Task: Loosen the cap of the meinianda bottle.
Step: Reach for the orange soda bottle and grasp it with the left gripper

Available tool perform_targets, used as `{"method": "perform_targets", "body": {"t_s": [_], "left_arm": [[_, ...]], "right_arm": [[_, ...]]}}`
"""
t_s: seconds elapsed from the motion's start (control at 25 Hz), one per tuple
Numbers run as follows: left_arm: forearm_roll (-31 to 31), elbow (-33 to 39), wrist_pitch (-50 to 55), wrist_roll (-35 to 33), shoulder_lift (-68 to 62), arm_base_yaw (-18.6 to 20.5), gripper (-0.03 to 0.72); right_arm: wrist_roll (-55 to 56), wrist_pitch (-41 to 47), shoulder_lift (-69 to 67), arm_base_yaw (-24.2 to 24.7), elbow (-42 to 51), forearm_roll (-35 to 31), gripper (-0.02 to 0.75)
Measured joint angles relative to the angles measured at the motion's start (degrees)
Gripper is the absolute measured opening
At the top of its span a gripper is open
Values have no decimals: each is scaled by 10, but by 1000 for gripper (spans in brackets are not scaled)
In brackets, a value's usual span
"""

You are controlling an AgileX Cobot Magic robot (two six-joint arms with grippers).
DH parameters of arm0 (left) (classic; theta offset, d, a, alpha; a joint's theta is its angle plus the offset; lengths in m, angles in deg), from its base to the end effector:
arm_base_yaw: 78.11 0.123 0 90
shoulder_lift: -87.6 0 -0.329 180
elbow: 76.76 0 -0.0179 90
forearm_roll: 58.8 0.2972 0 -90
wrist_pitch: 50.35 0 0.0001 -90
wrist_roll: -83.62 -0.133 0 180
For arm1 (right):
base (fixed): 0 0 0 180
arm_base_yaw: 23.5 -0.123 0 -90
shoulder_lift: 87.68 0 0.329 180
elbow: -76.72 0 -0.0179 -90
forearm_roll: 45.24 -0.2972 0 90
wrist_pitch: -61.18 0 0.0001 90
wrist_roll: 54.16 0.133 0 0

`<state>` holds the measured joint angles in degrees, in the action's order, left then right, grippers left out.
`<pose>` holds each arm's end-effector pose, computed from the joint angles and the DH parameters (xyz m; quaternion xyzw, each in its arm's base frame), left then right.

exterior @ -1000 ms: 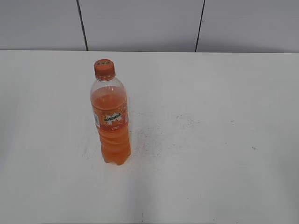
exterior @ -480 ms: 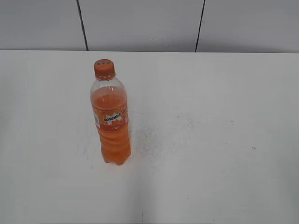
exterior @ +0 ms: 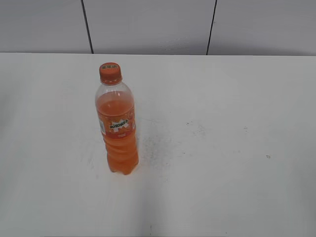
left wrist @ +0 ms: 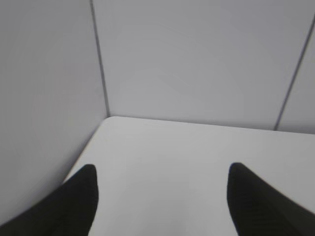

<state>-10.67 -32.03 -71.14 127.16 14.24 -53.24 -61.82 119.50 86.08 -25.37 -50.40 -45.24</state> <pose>0.2878 0.0947 0.2833 -0.0696 0.7815 0.0435 0.6185 0.0368 0.0012 0.2653 -0.0710 0.8517 -0.0262 0.5186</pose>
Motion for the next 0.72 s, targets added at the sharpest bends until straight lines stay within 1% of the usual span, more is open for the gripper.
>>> {"method": "perform_targets", "body": {"t_s": [0.04, 0.16, 0.24, 0.36, 0.44, 0.52, 0.6, 0.72], "left_arm": [[26, 0, -44, 20, -19, 1, 498], [132, -3, -167, 73, -81, 1, 498], [207, -5, -226, 88, -128, 1, 498], [293, -5, -285, 91, -205, 1, 498], [337, -5, -337, 72, -254, 1, 498], [384, -5, -393, 35, -292, -1, 498], [420, -5, -421, -4, -324, -11, 498], [432, -5, -430, -70, -357, -40, 498]], "right_arm": [[0, 0, 0, 0, 0, 0, 588], [0, 0, 0, 0, 0, 0, 588], [0, 0, 0, 0, 0, 0, 588], [0, 0, 0, 0, 0, 0, 588], [0, 0, 0, 0, 0, 0, 588], [0, 0, 0, 0, 0, 0, 588], [0, 0, 0, 0, 0, 0, 588], [0, 0, 0, 0, 0, 0, 588]]}}
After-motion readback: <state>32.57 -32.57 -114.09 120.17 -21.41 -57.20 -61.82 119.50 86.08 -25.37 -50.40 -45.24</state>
